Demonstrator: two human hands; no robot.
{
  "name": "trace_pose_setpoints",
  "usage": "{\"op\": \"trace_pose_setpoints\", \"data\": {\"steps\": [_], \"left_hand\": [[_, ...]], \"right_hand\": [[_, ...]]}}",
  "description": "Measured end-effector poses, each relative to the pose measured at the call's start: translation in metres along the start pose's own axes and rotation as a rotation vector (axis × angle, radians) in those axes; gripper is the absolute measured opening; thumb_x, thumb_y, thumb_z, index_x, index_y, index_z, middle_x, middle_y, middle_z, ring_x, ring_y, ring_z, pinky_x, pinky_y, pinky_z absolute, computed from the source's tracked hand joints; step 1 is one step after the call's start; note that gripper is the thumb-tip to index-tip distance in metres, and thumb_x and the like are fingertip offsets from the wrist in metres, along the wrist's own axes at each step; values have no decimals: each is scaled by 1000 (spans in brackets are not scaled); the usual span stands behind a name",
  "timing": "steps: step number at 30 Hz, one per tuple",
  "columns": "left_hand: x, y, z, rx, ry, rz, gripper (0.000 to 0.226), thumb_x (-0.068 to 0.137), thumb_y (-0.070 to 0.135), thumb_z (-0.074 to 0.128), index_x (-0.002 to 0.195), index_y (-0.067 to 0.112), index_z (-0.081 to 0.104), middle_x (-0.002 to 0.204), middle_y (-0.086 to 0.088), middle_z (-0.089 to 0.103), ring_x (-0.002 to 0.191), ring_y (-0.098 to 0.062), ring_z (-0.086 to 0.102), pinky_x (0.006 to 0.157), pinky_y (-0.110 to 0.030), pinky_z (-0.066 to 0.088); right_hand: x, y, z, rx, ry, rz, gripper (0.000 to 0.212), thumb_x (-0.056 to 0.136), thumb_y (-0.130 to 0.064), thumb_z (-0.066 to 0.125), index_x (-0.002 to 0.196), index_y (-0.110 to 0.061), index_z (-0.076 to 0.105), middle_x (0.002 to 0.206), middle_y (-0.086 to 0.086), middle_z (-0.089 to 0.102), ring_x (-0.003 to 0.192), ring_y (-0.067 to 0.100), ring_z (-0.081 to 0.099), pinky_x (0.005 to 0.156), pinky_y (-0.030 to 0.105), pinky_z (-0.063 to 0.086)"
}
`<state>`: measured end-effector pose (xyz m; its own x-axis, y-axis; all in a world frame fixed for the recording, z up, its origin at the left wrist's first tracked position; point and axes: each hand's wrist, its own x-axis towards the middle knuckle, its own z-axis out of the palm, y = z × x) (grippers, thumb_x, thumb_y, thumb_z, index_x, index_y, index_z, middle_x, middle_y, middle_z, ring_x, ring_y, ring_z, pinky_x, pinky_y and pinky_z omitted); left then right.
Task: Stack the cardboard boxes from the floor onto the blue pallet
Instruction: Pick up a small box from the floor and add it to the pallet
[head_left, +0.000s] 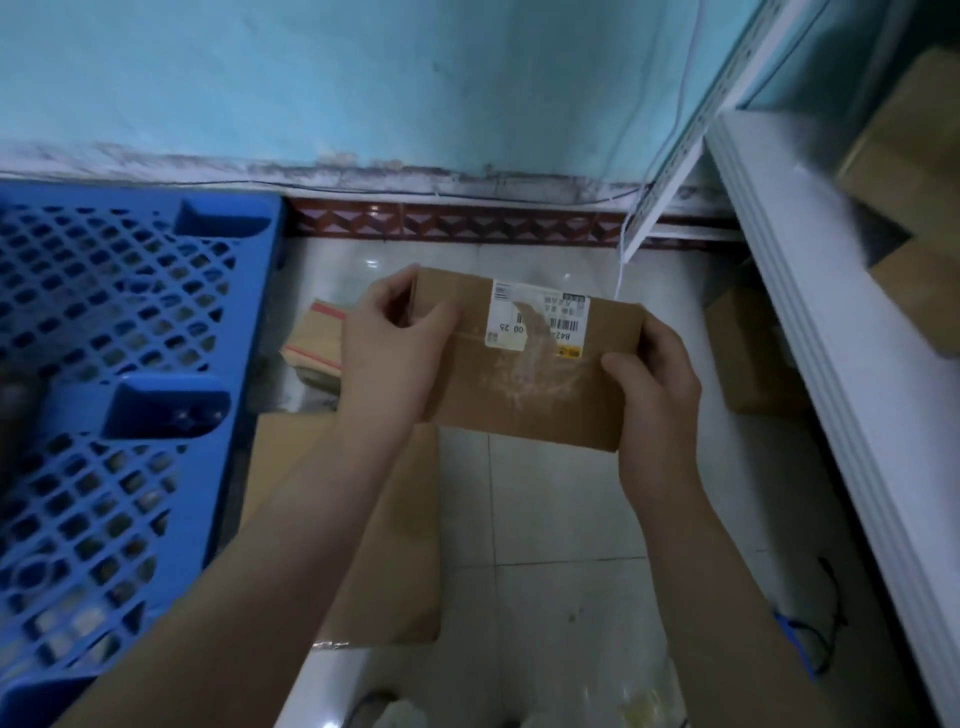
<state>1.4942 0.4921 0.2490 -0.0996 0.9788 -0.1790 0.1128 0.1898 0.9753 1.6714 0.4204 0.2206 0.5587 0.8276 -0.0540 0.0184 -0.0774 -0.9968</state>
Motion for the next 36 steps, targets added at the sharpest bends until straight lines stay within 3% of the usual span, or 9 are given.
{"op": "trace_pose_setpoints", "data": {"steps": [8,11,15,19,22,25,27,31,36], "left_hand": [[-4,177,-121,-64,125,33,52,86,19,67,136,20,55,123,4,65,106,-11,64,87,-29,55],[-14,238,-171,-102,196,72,52,85,17,67,136,20,56,120,6,65,103,-5,62,77,-18,50],[-31,304,-240,-140,271,120,49,85,17,67,133,19,58,114,11,66,93,7,62,64,-4,46],[-39,347,-323,-131,322,173,45,84,16,67,128,18,63,116,9,68,79,18,60,59,1,41],[-41,361,-393,-131,343,204,30,84,12,65,107,29,72,99,16,74,75,14,62,59,-1,42],[-35,368,-471,-84,363,224,47,84,7,63,68,51,67,71,38,66,67,19,60,56,0,41],[-31,370,-522,-54,356,230,54,85,7,63,62,56,67,70,37,66,67,17,60,57,-1,42],[-14,362,-605,5,355,206,48,86,12,63,71,58,68,76,33,69,73,14,63,61,-3,45],[21,342,-668,-21,457,168,40,83,20,71,122,27,61,105,21,63,85,21,57,69,0,43]], "right_hand": [[-19,-191,87,91,-120,-51,44,89,6,53,129,-11,63,111,-2,74,95,4,69,76,17,55],[-34,-261,124,123,-183,-80,43,89,10,52,126,-8,64,101,-12,74,88,-4,68,73,13,52],[-67,-342,169,148,-274,-106,51,81,-5,59,132,-10,61,116,-1,73,97,2,69,81,19,55],[-103,-396,231,151,-351,-145,56,73,-12,57,129,-12,64,102,-14,76,89,-3,70,68,12,51],[-137,-418,291,187,-399,-117,57,73,-14,58,130,-15,64,113,-5,75,91,2,71,68,15,53],[-172,-428,361,206,-422,-104,57,73,-13,57,129,-14,64,107,-7,75,86,0,71,65,14,53],[-200,-430,405,215,-438,-105,54,73,-12,56,126,-14,66,102,-13,76,87,-1,71,67,14,52],[-244,-427,478,240,-453,-67,50,75,-13,56,123,-20,68,104,-13,76,90,1,71,68,15,53],[-265,-423,547,258,-452,13,58,74,-16,57,132,-20,63,120,-1,73,104,14,70,76,23,55]]}}
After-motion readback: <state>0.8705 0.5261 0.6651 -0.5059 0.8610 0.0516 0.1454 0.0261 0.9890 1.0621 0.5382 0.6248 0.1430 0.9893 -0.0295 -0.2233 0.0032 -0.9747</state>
